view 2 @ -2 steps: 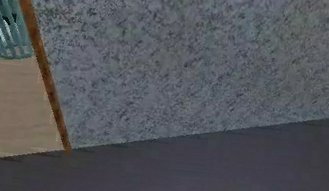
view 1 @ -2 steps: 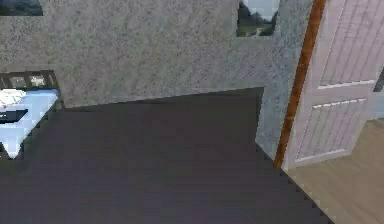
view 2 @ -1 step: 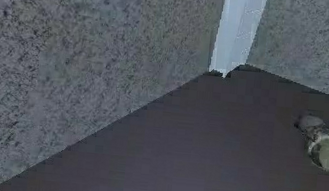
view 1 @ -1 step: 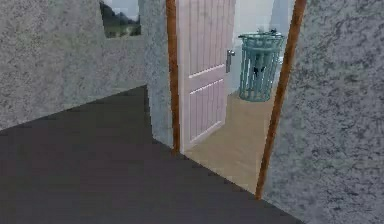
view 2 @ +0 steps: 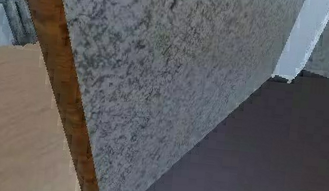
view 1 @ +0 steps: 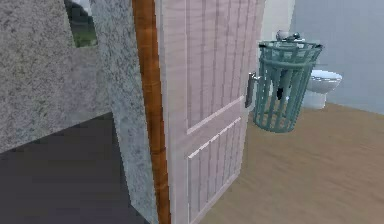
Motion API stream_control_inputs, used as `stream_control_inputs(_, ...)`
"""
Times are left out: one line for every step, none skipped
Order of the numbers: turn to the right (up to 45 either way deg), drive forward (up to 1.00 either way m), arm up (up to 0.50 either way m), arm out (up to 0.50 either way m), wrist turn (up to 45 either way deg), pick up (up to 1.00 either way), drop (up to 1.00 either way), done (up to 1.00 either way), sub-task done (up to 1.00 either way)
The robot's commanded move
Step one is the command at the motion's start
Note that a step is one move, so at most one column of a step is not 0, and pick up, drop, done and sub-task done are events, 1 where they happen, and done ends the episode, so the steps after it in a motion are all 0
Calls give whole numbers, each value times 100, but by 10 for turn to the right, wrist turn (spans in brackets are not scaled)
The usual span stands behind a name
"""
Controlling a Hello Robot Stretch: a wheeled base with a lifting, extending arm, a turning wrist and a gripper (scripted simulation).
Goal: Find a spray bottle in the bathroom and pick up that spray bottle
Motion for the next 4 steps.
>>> stream_control_inputs(0,35,0,0,0,0,0,0,0)
stream_control_inputs(450,0,0,0,0,0,0,0,0)
stream_control_inputs(180,0,0,0,0,0,0,0,0)
stream_control_inputs(0,75,0,0,0,0,0,0,0)
